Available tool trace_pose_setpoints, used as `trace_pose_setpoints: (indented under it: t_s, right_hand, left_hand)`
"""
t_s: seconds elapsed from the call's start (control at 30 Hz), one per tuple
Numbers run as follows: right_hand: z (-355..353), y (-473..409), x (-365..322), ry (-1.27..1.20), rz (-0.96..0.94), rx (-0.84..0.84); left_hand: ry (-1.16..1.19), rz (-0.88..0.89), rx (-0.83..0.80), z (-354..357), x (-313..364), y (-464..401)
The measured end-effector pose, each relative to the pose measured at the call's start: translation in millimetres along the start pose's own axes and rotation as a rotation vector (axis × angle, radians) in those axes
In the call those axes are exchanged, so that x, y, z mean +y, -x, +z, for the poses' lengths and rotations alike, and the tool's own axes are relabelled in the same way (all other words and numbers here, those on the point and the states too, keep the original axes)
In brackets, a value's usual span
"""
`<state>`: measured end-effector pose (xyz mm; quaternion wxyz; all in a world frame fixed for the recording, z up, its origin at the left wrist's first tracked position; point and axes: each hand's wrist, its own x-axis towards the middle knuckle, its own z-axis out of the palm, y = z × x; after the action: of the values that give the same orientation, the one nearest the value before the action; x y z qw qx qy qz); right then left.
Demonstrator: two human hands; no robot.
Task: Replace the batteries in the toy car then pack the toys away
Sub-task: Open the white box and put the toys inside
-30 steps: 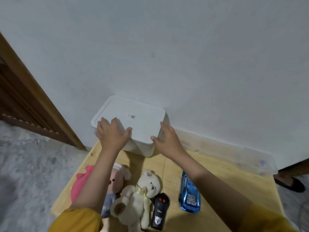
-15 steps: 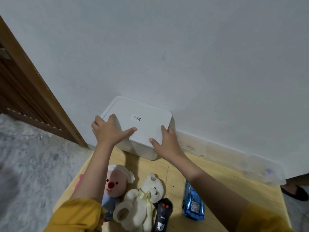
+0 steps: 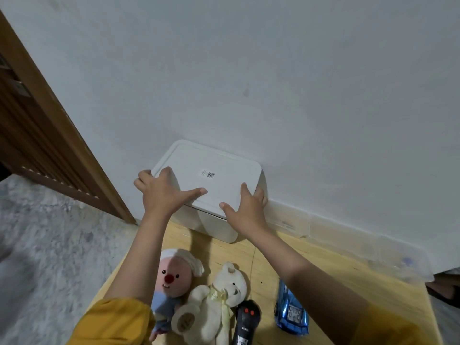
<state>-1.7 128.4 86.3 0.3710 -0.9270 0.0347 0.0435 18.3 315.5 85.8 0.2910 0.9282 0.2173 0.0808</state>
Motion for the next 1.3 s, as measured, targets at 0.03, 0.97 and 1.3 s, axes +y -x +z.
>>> trace_pose_setpoints:
  t_s: [0.03, 0.97, 1.3]
  right_hand:
    - [-2, 1, 0, 0.0, -0.01, 0.015]
    - [-180, 209, 232, 0.045, 0.373, 0.254]
    - [-195, 303, 336, 0.127, 0.624, 0.146]
  left_hand:
    - [0.009, 0.004, 0.011, -1, 2, 3]
    - [-0.168, 0.347, -0.431, 73, 121, 290]
    - [-0.242, 0.363, -0.668, 147, 117, 421]
